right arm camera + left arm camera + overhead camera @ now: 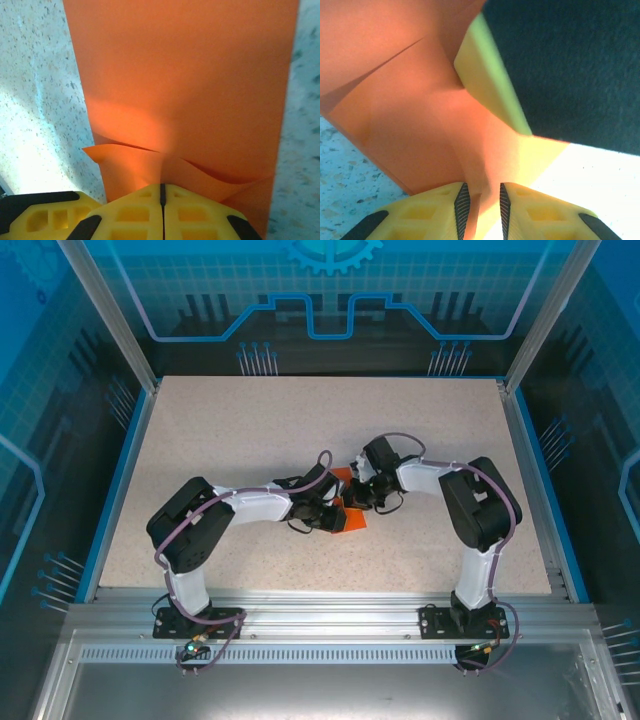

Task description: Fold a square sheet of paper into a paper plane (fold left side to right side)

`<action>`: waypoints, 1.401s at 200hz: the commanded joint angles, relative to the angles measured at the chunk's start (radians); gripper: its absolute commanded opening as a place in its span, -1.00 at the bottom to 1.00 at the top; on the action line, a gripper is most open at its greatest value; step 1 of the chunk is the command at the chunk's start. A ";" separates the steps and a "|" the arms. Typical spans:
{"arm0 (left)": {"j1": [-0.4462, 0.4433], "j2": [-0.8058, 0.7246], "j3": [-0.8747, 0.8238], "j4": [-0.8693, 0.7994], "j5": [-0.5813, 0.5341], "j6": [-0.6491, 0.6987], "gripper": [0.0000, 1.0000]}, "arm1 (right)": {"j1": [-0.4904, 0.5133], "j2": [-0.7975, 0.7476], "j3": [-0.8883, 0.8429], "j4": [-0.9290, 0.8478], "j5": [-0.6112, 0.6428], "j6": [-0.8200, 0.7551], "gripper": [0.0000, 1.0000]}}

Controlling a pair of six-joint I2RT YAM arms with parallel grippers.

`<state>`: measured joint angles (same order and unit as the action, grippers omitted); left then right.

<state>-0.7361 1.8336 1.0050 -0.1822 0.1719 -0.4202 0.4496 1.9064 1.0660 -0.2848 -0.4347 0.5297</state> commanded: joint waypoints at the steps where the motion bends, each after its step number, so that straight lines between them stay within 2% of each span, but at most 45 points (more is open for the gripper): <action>1: -0.006 0.059 -0.052 -0.092 -0.040 -0.008 -0.42 | -0.044 0.028 0.036 -0.046 0.079 -0.045 -0.87; 63: -0.006 0.048 -0.056 -0.077 -0.035 -0.013 -0.42 | -0.108 0.057 0.080 -0.068 0.064 -0.079 -0.87; 165: -0.006 -0.095 0.137 -0.174 0.007 0.048 -0.15 | -0.100 0.070 0.054 -0.037 0.039 -0.062 -0.87; 239: -0.007 0.040 0.246 -0.148 0.102 0.055 -0.17 | -0.100 0.074 0.052 -0.038 0.032 -0.063 -0.87; 280: -0.006 0.070 0.253 -0.178 0.050 0.070 -0.18 | -0.099 0.066 0.051 -0.041 0.029 -0.064 -0.86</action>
<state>-0.7387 1.8832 1.2282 -0.3115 0.2333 -0.3828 0.3531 1.9434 1.1267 -0.3122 -0.4191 0.4732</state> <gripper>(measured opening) 0.416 0.068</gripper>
